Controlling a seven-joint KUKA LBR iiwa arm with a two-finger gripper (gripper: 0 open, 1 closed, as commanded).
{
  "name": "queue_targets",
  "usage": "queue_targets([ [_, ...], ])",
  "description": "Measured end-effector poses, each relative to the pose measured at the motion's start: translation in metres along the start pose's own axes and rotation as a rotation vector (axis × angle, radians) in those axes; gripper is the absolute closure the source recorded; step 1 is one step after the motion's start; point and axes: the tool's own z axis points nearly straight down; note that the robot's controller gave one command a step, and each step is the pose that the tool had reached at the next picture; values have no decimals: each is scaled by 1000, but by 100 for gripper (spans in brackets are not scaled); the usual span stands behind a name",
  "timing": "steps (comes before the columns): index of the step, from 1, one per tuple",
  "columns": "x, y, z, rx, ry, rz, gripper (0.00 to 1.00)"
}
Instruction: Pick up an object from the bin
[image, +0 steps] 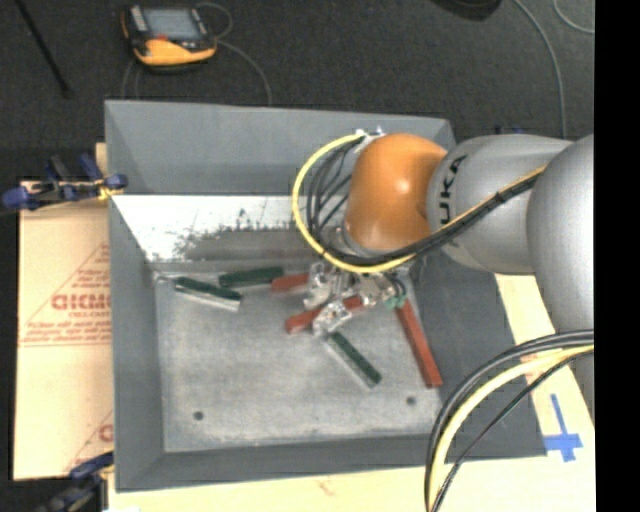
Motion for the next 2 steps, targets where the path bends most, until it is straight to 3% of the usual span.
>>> queue_targets([
  [1, 0, 0, 0, 1, -2, 2, 100],
  [2, 24, -24, -148, 5, -14, 62, 100],
])
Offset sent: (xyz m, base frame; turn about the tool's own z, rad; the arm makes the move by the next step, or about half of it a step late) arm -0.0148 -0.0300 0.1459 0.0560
